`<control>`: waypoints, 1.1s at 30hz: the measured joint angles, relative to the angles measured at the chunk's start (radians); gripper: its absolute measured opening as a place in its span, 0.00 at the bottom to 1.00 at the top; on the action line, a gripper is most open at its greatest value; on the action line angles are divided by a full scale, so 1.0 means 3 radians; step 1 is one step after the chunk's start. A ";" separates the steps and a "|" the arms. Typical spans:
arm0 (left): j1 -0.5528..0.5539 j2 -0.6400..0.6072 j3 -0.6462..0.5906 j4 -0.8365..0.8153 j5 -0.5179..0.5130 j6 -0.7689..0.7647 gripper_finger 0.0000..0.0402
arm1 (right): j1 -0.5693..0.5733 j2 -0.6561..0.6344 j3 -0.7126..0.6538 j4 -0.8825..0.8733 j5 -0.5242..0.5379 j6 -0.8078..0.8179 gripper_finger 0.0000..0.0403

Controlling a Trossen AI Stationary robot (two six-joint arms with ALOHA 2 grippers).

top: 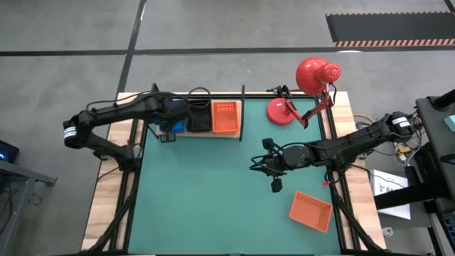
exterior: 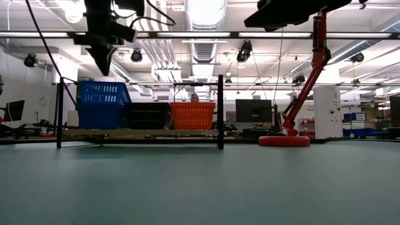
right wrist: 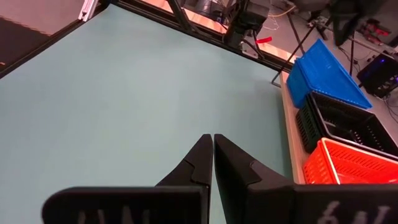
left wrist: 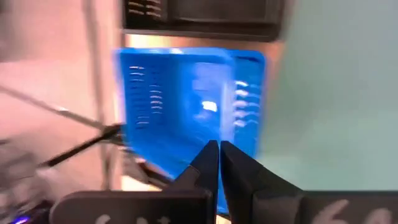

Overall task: Stack baskets on shelf by color
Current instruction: Stack the blue bin on top of the blue bins on the shelf

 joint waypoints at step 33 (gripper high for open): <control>-0.0045 -0.0344 -0.0764 0.1320 0.0135 -0.0281 0.00 | 0.0000 0.0000 0.0001 0.0000 0.0001 -0.0002 0.02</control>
